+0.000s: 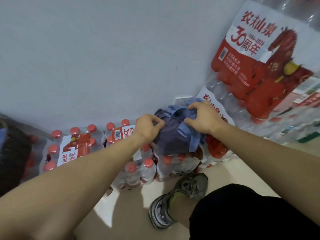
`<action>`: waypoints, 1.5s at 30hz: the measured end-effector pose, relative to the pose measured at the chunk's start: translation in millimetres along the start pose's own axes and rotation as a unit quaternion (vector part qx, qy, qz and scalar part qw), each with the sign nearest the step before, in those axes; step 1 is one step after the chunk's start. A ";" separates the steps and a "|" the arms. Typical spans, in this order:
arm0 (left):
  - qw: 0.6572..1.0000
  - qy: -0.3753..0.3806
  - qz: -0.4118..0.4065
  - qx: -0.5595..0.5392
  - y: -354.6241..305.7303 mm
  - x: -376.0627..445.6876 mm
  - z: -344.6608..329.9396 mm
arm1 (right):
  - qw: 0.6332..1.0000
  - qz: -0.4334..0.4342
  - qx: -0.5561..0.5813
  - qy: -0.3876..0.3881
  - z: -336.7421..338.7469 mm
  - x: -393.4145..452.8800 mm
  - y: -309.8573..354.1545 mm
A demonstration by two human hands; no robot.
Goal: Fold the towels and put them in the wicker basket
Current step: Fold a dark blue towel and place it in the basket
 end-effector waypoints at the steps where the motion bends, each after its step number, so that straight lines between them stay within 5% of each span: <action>1: 1.000 0.000 -0.004 -0.024 -3.3 -2.8 8.0 | 0.999 0.011 -0.015 0.035 -6.6 -0.7 3.7; 7: 0.997 0.038 -0.070 -0.015 -41.2 -26.6 41.8 | 0.983 0.156 0.007 0.096 -11.6 -0.7 45.2; 10: 0.977 0.009 -0.033 -0.212 -56.0 -35.4 53.3 | 0.965 0.177 0.000 0.192 -29.4 1.2 52.9; 13: 0.923 -0.008 0.032 -0.384 -53.1 -37.9 64.1 | 0.968 0.138 -0.079 0.196 -36.9 8.4 34.6; 14: 0.945 0.002 0.034 -0.324 -49.6 -38.3 68.4 | 0.970 0.118 -0.098 0.191 -36.5 10.0 26.7; 16: 0.997 0.073 0.035 -0.020 -35.1 -40.4 68.1 | 0.972 0.086 -0.105 0.192 -35.5 9.8 16.5; 18: 0.949 0.147 0.040 0.275 -12.4 -45.5 63.0 | 0.973 0.088 -0.101 0.186 -34.4 8.8 19.0; 20: 0.917 0.184 0.021 0.354 0.4 -48.2 62.1 | 0.974 0.116 -0.102 0.166 -34.8 8.4 31.2; 22: 0.949 0.168 -0.004 0.268 -1.8 -49.5 73.2 | 0.976 0.131 -0.086 0.150 -37.3 9.5 41.3; 25: 0.992 0.123 0.003 -0.009 -16.3 -52.6 101.2 | 0.980 0.087 -0.044 0.176 -41.2 12.7 35.9; 31: 0.934 0.109 0.034 -0.339 -47.0 -68.2 163.5 | 0.969 0.044 -0.062 0.235 -42.8 16.6 27.3; 35: 0.958 0.086 -0.003 -0.274 -62.2 -78.1 204.8 | 0.982 0.098 0.090 0.135 -22.6 11.5 80.9; 37: 0.969 0.098 -0.021 -0.224 -67.5 -84.6 220.5 | 0.936 0.133 0.271 0.182 -17.8 -3.8 125.7; 40: 0.983 0.082 -0.019 -0.161 -60.8 -93.2 236.0 | 0.863 0.192 0.364 0.294 -16.0 -32.1 191.7; 45: 0.994 -0.008 -0.105 -0.031 -47.0 -114.3 266.0 | 0.833 0.219 0.408 0.303 -21.5 -48.0 250.0</action>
Point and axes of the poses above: each hand's wrist, its own x-axis towards the middle knuckle, its own z-axis out of the back of the hand, y = z × x, the point moved 7 cm from there along x, towards the middle knuckle, and after that the axes turned 5 degrees about y, right-handed, at the moved point
